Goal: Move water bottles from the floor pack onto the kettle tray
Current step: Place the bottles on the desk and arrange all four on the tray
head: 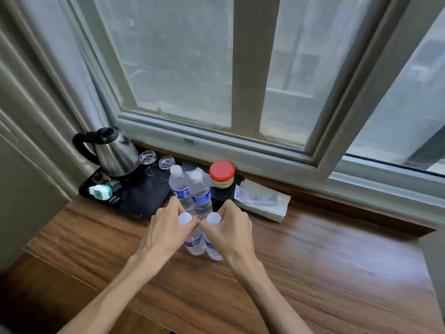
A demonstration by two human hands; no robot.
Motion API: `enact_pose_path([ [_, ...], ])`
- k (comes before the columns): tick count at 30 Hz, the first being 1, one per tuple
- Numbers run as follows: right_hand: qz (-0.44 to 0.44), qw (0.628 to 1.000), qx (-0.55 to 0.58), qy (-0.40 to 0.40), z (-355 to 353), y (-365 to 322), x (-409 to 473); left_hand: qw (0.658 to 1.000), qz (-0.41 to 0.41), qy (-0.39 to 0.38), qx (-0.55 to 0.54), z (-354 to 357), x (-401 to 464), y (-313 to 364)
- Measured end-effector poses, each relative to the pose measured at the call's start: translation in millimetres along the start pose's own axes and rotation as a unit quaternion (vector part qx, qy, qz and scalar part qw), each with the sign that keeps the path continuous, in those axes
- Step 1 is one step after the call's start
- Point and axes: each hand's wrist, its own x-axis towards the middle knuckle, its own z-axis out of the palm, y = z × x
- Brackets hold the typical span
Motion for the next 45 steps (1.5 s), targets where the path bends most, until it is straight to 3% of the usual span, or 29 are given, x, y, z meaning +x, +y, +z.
enact_pose_path([
  [9, 0.081, 0.993, 0.0, 0.082, 80.9, -48.1, 23.6, 0.994, 0.071, -0.076, 0.017, -35.8, 77.2, -55.3],
  [21, 0.134, 0.978, -0.016, 0.16, 113.7, -68.2, 42.1, 0.984, 0.12, -0.127, -0.032, -42.6, 122.0, -67.5],
  [35, 0.138, 0.976, -0.055, 0.158, 119.3, -57.7, 42.4, 0.981, 0.128, -0.129, -0.075, -33.6, 128.6, -74.9],
  [45, 0.155, 0.975, -0.033, 0.154, 134.9, -30.6, 19.9, 0.971, 0.129, -0.187, -0.079, -19.8, 123.0, -121.2],
])
